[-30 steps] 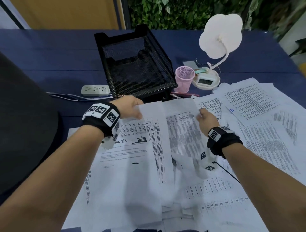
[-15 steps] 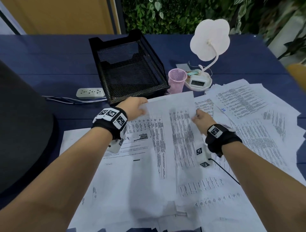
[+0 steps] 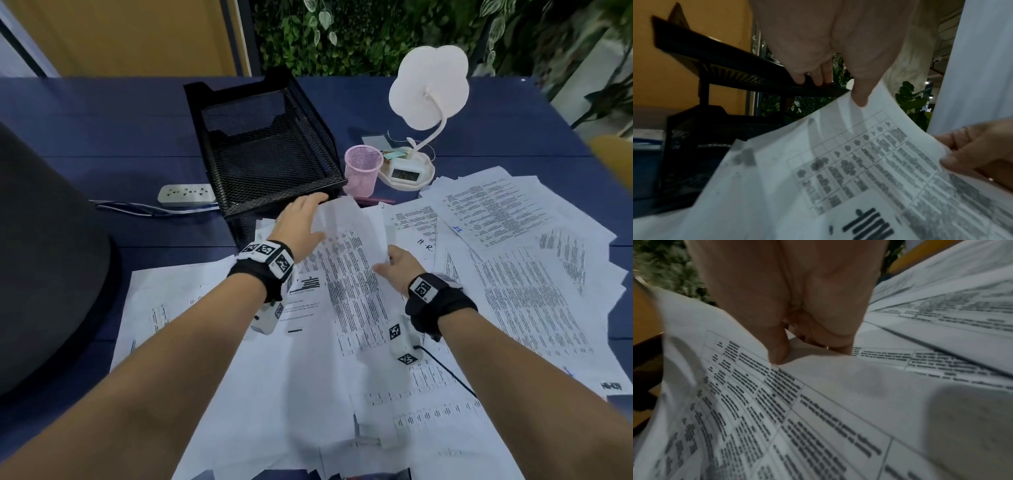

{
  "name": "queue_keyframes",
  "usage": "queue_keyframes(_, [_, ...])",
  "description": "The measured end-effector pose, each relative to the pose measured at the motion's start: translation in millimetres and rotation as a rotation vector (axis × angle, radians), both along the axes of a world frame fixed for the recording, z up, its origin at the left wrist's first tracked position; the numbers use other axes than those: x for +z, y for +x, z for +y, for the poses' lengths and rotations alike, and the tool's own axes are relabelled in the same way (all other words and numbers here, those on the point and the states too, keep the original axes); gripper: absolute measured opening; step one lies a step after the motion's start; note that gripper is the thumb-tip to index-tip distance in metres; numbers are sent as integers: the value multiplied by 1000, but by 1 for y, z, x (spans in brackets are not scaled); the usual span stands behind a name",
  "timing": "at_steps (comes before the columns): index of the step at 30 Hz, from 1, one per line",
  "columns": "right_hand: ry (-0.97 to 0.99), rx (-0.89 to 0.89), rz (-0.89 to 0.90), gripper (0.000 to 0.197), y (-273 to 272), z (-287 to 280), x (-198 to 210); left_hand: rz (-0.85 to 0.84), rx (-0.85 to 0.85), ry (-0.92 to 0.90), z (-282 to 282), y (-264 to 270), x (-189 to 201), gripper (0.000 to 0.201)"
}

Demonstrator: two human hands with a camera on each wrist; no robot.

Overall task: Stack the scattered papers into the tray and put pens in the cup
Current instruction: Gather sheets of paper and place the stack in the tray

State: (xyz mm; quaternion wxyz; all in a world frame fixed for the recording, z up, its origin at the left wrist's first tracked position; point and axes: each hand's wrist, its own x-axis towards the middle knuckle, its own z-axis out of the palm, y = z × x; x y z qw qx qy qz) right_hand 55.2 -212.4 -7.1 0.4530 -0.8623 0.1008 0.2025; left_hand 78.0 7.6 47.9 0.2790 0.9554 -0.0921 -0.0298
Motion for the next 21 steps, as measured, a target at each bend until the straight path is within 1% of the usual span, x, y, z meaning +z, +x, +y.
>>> queue_keyframes(1, [-20,-11,4,28,0,-2,-1,-54,-7,7,4,-2,-3,65])
queue_keyframes(2, [-23,-30,15,26,0,-4,-1,-98,-1,11,9,-5,-5,62])
queue_keyframes(4, [1,-39,34,12,0,-9,-5,-125,24,18,20,-12,-10,50])
queue_keyframes(5, [4,-28,41,7,-1,-10,-5,-101,39,29,27,-16,-12,44])
queue_keyframes(6, [12,-30,51,6,-3,-12,-6,-44,59,52,34,-20,-16,40])
queue_keyframes(7, [16,-26,59,5,-4,-13,-6,40,82,97,43,-25,-20,41])
queue_keyframes(9, [24,-37,82,4,-6,-16,-10,248,113,271,62,-34,-31,52])
queue_keyframes(11, [36,-75,94,21,-5,-18,-15,430,72,502,79,-44,-42,63])
queue_keyframes(12, [41,-87,106,28,-5,-18,-17,494,41,582,85,-47,-48,67])
queue_keyframes(13, [37,-82,107,29,-5,-18,-19,528,18,623,89,-51,-53,69])
queue_keyframes(14, [31,-82,112,28,-4,-17,-20,535,12,640,91,-53,-58,69])
queue_keyframes(16, [19,-82,126,24,-3,-17,-23,490,8,680,91,-56,-64,58])
queue_keyframes(18, [19,-84,132,31,-3,-16,-22,474,-11,707,90,-57,-65,43])
queue_keyframes(19, [6,-76,132,35,-3,-16,-23,484,-10,672,90,-55,-64,33])
queue_keyframes(20, [-8,-64,137,37,-4,-15,-22,493,1,593,91,-53,-62,26])
queue_keyframes(21, [-19,-53,146,40,-4,-15,-23,493,21,485,91,-49,-59,23])
